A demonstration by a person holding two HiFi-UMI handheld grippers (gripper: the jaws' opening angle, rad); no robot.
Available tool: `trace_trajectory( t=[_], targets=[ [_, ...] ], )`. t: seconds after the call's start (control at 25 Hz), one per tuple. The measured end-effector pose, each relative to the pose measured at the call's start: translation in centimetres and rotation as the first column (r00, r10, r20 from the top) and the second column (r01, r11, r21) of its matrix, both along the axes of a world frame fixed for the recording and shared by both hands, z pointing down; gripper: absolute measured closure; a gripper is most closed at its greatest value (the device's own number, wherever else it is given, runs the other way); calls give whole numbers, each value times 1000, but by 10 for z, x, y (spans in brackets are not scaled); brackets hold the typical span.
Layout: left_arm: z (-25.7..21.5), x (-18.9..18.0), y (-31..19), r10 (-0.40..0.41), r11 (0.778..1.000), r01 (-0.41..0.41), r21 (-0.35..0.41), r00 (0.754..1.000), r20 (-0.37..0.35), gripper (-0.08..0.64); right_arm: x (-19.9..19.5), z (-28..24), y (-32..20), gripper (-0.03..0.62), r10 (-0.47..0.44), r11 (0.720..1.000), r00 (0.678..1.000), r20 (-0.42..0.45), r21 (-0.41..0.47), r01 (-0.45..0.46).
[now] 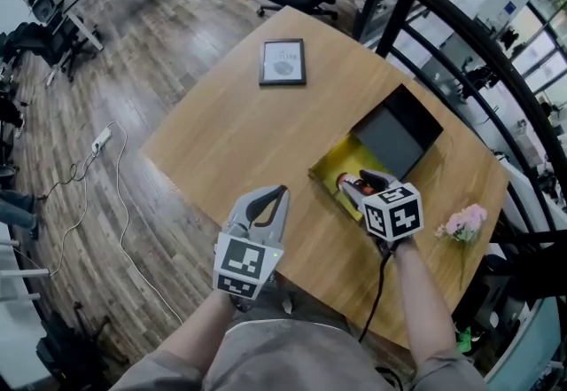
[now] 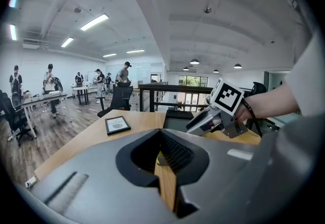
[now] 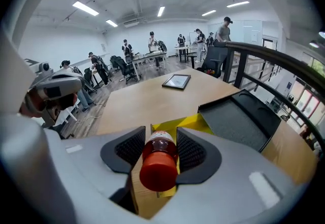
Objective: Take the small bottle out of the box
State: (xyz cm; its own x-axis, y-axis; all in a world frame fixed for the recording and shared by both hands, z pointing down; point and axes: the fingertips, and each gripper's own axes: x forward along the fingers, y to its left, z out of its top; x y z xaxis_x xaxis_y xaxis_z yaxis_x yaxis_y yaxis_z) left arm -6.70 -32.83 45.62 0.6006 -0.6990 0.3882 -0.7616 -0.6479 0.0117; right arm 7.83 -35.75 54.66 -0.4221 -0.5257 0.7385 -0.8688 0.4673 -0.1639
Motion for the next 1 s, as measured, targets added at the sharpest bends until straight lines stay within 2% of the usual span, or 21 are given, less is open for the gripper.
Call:
trace_trajectory(
  t=[0.2, 0.36, 0.6, 0.8, 1.0],
  targets=[
    [-32, -1, -2, 7, 999, -6, 50, 1000, -17, 560, 0, -63, 6, 391, 20, 994, 999, 49, 107, -25],
    [-66, -5, 1, 17, 995, -13, 104, 999, -40, 560, -5, -118, 16, 391, 19, 977, 995, 95, 210, -39],
    [-121, -13, 7, 35, 981, -22, 191, 997, -62, 560, -19, -195, 35, 393, -7, 935, 990, 143, 353, -44],
    [-161, -24, 15, 34, 971, -11, 241, 995, -91, 560, -25, -245, 53, 393, 0, 885, 986, 164, 459, -76],
    [-184, -33, 25, 50, 961, -23, 274, 995, -91, 560, -27, -274, 73, 393, 5, 852, 986, 164, 516, -90]
  ],
)
